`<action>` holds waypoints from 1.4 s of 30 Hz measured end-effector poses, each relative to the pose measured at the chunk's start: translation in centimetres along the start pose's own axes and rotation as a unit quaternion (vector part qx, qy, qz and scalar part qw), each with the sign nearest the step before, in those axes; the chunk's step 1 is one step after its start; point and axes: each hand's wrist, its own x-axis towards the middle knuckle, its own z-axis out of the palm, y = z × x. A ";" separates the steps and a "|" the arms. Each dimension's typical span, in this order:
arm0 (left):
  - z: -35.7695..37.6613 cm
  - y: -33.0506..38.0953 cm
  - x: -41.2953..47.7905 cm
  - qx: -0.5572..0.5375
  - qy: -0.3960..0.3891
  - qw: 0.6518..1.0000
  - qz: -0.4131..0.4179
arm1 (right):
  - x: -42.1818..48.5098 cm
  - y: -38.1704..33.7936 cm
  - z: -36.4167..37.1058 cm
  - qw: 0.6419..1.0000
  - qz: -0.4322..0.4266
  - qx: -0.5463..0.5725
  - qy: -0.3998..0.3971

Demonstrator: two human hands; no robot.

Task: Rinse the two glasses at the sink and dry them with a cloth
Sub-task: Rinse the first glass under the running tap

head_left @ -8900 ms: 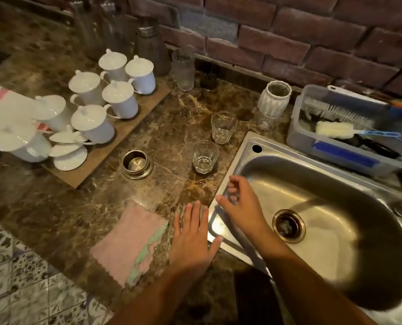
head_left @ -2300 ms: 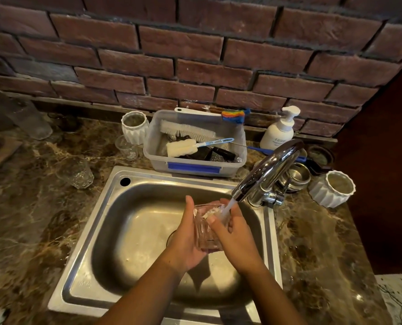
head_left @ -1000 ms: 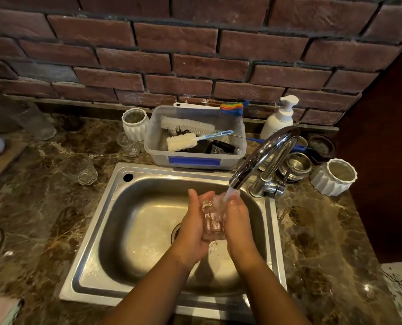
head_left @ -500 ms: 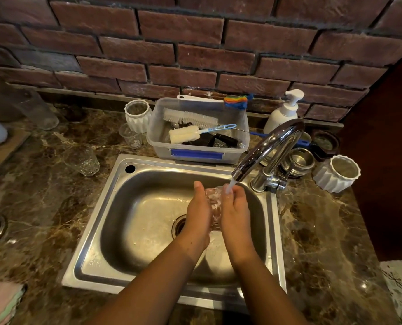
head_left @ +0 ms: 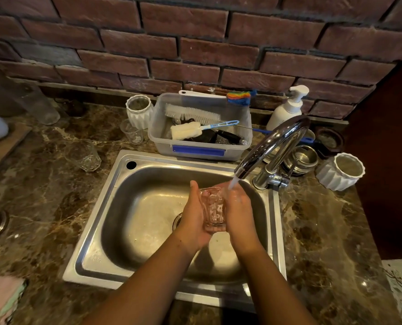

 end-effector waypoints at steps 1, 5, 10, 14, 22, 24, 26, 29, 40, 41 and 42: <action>0.1 -0.1 0.1 -0.006 0.001 1.000 -0.003 | 0.2 0.3 -0.1 1.000 0.016 -0.001 0.012; 0.7 -0.3 0.3 0.036 0.041 0.998 0.012 | 0.2 1.1 -0.6 0.997 -0.006 -0.038 0.071; 1.6 -0.7 0.5 0.115 0.066 0.990 0.056 | -1.1 0.7 0.2 0.989 -0.088 -0.105 0.053; 1.7 -1.2 0.7 0.125 0.050 0.988 0.081 | -1.1 0.6 0.3 0.991 -0.072 -0.098 0.047; 0.8 0.3 0.4 0.064 0.024 0.997 0.024 | -0.7 0.9 -0.3 1.000 -0.018 0.020 0.016; 1.1 0.2 0.5 0.099 0.022 0.994 0.029 | -0.5 1.0 -0.4 0.999 0.020 0.026 0.031; 1.5 -0.1 0.6 0.128 0.035 0.990 0.049 | -0.1 1.0 -0.5 0.997 0.051 0.023 0.048; 1.7 -0.7 0.6 0.146 0.072 0.982 0.092 | 0.3 0.8 -0.1 0.997 0.044 0.032 0.059; 1.8 -1.6 1.4 0.161 0.065 0.978 0.115 | -1.0 -0.2 0.2 0.995 -0.039 -0.075 0.061; 1.8 -1.4 1.1 0.157 0.056 0.980 0.113 | -1.0 -0.2 0.1 0.996 -0.038 -0.058 0.056; 1.8 -1.2 0.7 0.140 0.041 0.984 0.101 | -1.0 -0.2 -0.1 0.997 -0.039 -0.047 0.047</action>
